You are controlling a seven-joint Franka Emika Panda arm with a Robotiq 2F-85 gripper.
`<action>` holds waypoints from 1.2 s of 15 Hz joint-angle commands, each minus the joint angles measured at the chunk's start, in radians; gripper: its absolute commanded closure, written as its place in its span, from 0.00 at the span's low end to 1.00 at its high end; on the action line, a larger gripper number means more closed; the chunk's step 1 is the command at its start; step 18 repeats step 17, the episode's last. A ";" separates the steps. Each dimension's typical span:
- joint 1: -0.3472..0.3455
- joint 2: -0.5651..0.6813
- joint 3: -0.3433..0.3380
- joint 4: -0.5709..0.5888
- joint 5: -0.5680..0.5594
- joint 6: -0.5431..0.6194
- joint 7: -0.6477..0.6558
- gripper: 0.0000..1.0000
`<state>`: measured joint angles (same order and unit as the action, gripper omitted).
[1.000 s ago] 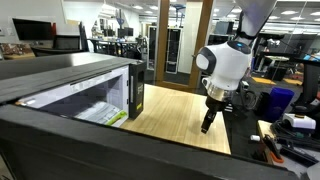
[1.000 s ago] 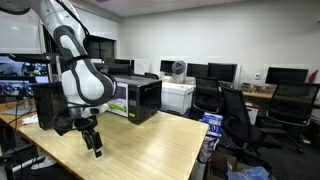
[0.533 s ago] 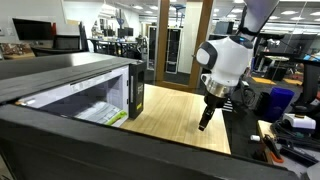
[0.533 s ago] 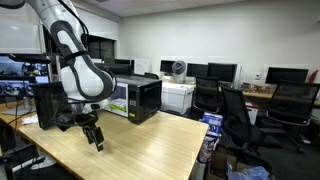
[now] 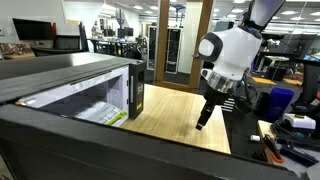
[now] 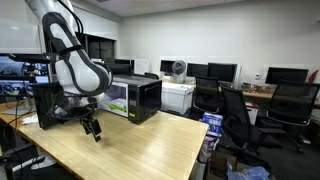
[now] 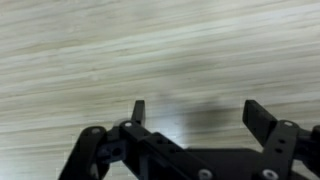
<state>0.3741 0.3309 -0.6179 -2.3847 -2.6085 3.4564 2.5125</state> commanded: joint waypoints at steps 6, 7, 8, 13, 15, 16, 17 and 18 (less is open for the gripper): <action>0.013 -0.096 0.024 -0.074 0.001 0.000 -0.009 0.00; 0.055 -0.082 -0.015 -0.068 0.001 0.000 -0.012 0.00; 0.090 -0.069 -0.047 -0.061 0.001 0.000 -0.021 0.00; 0.080 -0.056 -0.029 -0.045 0.001 0.000 0.000 0.00; 0.081 -0.056 -0.031 -0.045 0.001 0.000 0.000 0.00; 0.081 -0.056 -0.031 -0.045 0.001 0.000 0.000 0.00; 0.081 -0.056 -0.031 -0.045 0.001 0.000 0.000 0.00; 0.081 -0.056 -0.031 -0.045 0.001 0.000 0.000 0.00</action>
